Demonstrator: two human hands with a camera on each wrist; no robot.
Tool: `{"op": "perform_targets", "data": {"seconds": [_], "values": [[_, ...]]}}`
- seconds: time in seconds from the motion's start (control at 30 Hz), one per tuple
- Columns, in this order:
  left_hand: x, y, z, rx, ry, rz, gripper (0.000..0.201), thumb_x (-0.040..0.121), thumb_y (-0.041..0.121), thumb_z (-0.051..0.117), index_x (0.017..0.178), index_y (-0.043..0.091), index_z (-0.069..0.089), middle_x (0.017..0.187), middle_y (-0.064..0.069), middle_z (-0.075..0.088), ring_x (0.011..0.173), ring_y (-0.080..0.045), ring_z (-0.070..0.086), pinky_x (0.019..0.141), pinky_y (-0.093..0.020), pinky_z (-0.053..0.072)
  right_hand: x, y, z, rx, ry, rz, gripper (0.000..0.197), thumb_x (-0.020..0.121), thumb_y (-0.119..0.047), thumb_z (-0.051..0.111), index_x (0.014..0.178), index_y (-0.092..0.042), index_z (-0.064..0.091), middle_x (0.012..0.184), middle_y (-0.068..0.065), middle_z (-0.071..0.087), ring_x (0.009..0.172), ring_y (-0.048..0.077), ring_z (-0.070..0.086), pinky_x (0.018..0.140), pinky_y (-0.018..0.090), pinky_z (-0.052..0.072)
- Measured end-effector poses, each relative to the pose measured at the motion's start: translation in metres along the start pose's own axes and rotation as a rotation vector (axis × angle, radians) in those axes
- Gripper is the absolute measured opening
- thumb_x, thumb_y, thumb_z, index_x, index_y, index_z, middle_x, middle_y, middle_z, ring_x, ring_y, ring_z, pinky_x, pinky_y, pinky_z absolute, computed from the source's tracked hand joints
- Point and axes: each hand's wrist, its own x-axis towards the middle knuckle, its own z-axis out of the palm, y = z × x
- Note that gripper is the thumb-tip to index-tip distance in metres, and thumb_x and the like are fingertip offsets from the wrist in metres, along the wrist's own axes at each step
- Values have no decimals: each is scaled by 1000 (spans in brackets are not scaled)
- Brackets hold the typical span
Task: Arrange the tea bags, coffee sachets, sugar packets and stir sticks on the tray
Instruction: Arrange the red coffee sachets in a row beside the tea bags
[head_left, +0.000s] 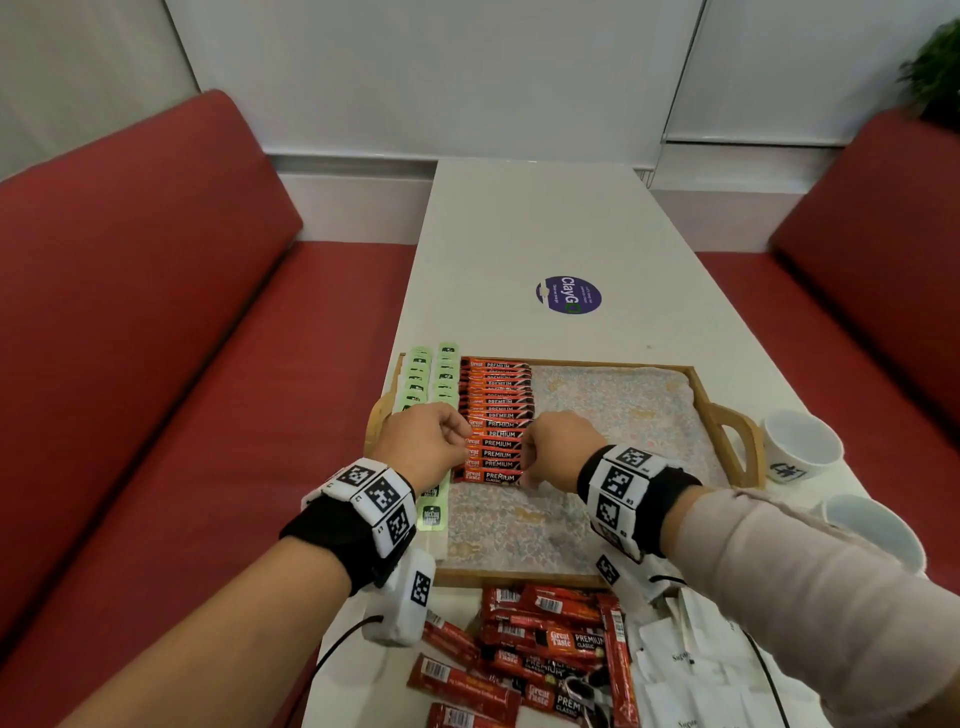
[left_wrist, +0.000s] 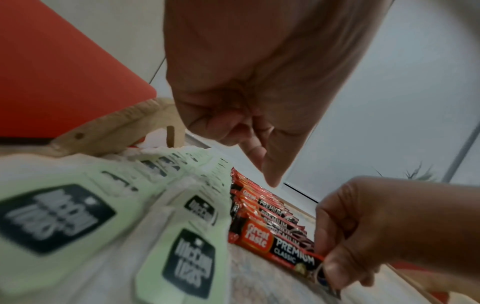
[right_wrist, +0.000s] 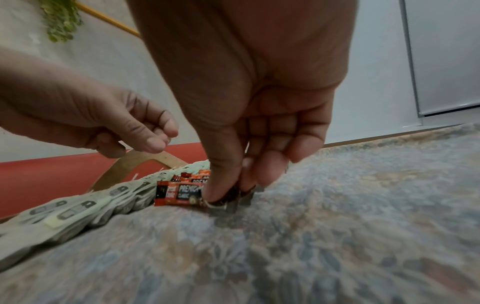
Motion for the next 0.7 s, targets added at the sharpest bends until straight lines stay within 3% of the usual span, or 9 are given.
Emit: {"op": "perform_targets", "data": {"seconds": [0.1,0.2,0.3,0.4,0.57,0.7], "values": [[1,3,-1,91,-52,-2,18,75,13,74,83,27,66,75,13,66,74,-2,62,69,-20,50,3,-2,-1,-34,1,0,15,71,-13,77,79,-15,65,89,4,68,80,20,62,65,27,45],[5,4,-2,147,-104,-1,20,75,13,75,87,26,66,77,14,65,74,0,59,63,-18,46,5,-2,1,-56,12,4,16,72,-15,77,76,-17,61,85,3,66,79,20,62,64,26,46],[9,4,0,146,-157,-5,23,72,12,78,86,26,65,79,12,66,79,-6,63,75,-27,52,7,-1,1,-60,30,9,16,78,-16,71,71,-17,56,83,3,63,74,19,58,56,24,40],[11,2,2,121,-173,-19,26,70,11,80,80,28,62,79,11,66,80,-7,63,80,-31,54,7,0,-1,-35,19,17,31,68,-18,79,62,-22,49,78,-1,61,72,17,56,50,22,34],[6,1,5,68,-156,-16,24,72,15,79,82,28,61,81,10,66,80,-9,64,78,-27,53,-5,2,-10,45,39,17,42,68,-25,82,65,-25,40,68,-9,50,68,12,49,50,21,30],[-11,6,7,38,-106,-4,13,80,20,71,83,28,61,78,8,67,78,-10,65,76,-27,53,-23,2,-13,109,94,4,35,72,-28,79,68,-23,45,69,-9,52,71,14,53,53,22,35]]}}
